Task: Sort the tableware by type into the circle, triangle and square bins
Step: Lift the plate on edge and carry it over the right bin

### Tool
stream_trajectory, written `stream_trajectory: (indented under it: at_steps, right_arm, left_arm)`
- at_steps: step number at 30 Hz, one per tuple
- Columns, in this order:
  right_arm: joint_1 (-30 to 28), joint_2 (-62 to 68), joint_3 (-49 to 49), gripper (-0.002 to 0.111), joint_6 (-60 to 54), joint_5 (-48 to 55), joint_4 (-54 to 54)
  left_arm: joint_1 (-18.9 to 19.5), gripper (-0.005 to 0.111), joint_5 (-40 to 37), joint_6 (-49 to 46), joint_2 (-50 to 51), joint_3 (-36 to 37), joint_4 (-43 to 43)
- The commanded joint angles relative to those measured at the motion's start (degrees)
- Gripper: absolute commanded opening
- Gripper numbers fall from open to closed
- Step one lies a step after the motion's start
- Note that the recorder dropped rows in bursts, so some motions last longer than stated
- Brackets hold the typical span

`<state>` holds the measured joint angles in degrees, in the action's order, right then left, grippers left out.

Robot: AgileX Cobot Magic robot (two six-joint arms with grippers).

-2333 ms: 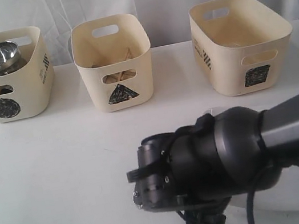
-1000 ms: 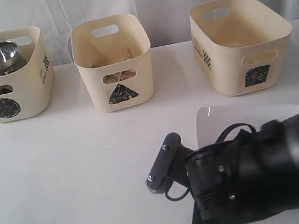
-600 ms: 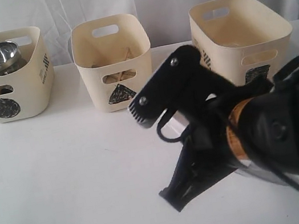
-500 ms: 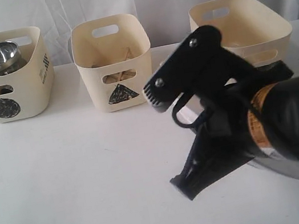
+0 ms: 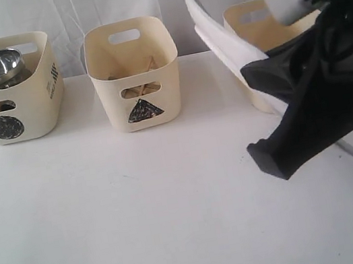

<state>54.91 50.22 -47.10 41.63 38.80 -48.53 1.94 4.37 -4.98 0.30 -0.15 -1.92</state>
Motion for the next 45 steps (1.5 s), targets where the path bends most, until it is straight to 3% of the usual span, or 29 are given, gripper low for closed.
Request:
stream_trajectory:
  at_steps: [1,4,11,18,29,45]
  right_arm:
    - [0.03,-1.63,-0.16,0.000,-2.48,-2.15,-9.47]
    - [-0.30,-1.63,-0.27,0.000,-4.61,-2.28,-11.79]
    - [-6.88,-1.51,-0.27,0.000,-6.18,-6.31,-11.58]
    - [-22.10,3.64,-2.67,0.000,-10.39,-20.95,-6.11]
    - [-38.28,17.03,-8.99,0.000,-15.08,-38.80,6.92]
    - [-46.94,36.08,-20.02,0.000,-23.82,-53.60,7.89]
  left_arm:
    - [0.03,0.000,0.39,0.03,-0.30,0.15,0.13]
    - [0.03,0.000,0.39,0.03,-0.30,0.15,0.13]
    - [0.03,0.000,0.39,0.03,-0.30,0.15,0.13]
    - [0.03,0.000,0.39,0.03,-0.30,0.15,0.13]
    - [0.03,0.000,0.39,0.03,-0.30,0.15,0.13]
    - [0.03,0.000,0.39,0.03,-0.30,0.15,0.23]
